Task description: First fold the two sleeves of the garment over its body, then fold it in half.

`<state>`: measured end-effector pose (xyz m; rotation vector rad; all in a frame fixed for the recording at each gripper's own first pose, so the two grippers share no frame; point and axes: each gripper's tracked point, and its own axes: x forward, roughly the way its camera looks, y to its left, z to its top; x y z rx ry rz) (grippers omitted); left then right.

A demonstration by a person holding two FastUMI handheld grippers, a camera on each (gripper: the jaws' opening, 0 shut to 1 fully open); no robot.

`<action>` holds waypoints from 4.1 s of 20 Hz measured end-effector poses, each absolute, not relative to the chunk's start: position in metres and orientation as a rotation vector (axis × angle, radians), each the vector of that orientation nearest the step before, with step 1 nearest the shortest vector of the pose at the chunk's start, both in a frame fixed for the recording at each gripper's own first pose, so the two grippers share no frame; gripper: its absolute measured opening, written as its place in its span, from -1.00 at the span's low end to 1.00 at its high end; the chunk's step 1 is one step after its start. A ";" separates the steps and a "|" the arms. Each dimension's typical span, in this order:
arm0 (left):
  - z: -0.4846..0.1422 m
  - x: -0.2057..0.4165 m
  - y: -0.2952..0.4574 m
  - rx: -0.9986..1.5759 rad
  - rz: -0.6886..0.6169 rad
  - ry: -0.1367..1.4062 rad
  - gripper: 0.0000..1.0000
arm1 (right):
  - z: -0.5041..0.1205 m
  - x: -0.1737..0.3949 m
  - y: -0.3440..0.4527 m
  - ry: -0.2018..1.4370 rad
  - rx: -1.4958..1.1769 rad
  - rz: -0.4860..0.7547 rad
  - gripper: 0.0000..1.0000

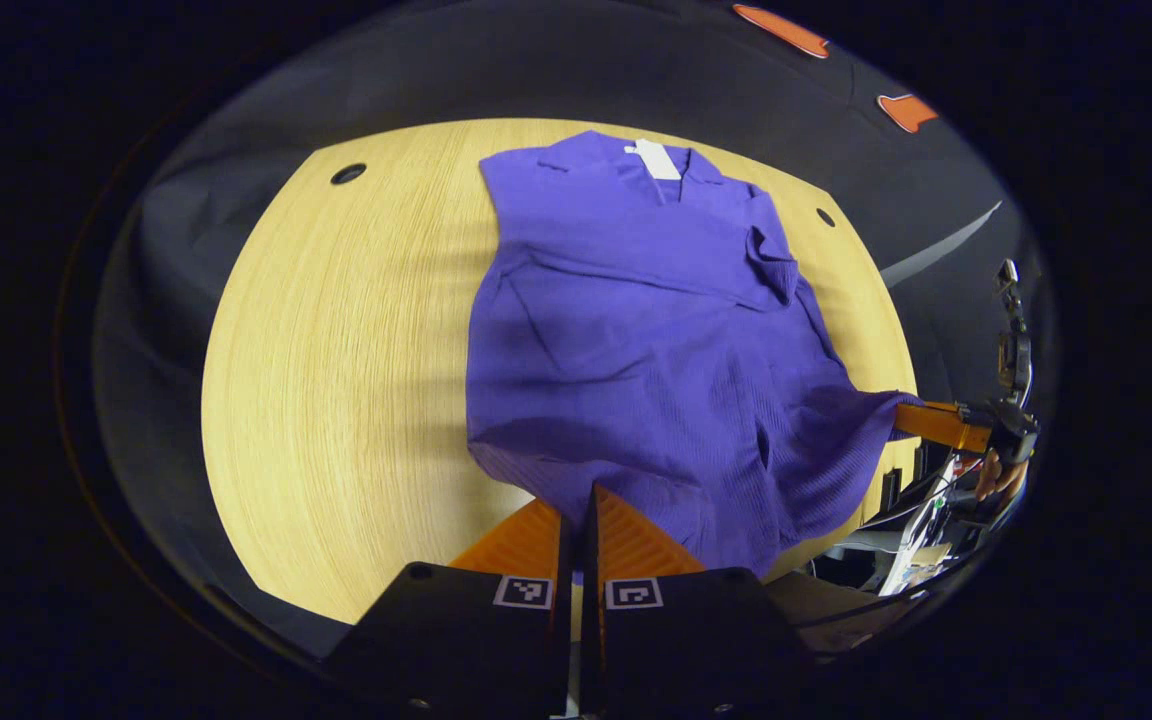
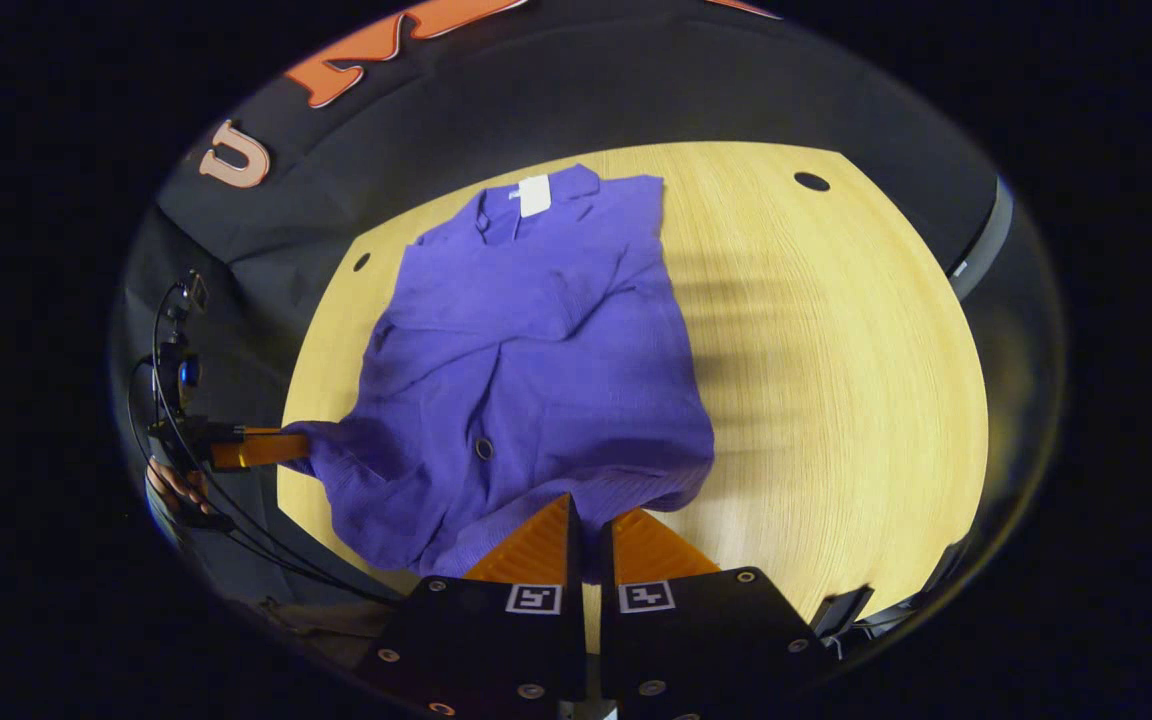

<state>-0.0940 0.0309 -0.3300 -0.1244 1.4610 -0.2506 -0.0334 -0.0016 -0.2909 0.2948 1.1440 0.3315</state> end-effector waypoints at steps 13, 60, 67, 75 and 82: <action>-0.280 0.061 0.036 0.018 -0.292 1.304 -0.90 | -0.228 0.090 -0.015 1.001 0.178 0.345 -0.88; -0.053 0.186 0.036 0.037 -0.016 0.266 0.96 | 0.008 0.205 -0.027 0.201 0.074 0.138 0.90; 0.008 0.126 0.032 0.024 -0.003 0.091 0.96 | 0.051 0.138 -0.027 0.048 -0.021 0.106 0.90; 0.005 0.068 0.032 0.028 0.013 0.020 0.94 | 0.054 0.082 -0.006 -0.061 -0.044 0.081 0.89; -0.021 0.044 0.040 0.012 0.099 0.058 0.94 | 0.017 0.060 -0.010 -0.046 0.019 0.061 0.90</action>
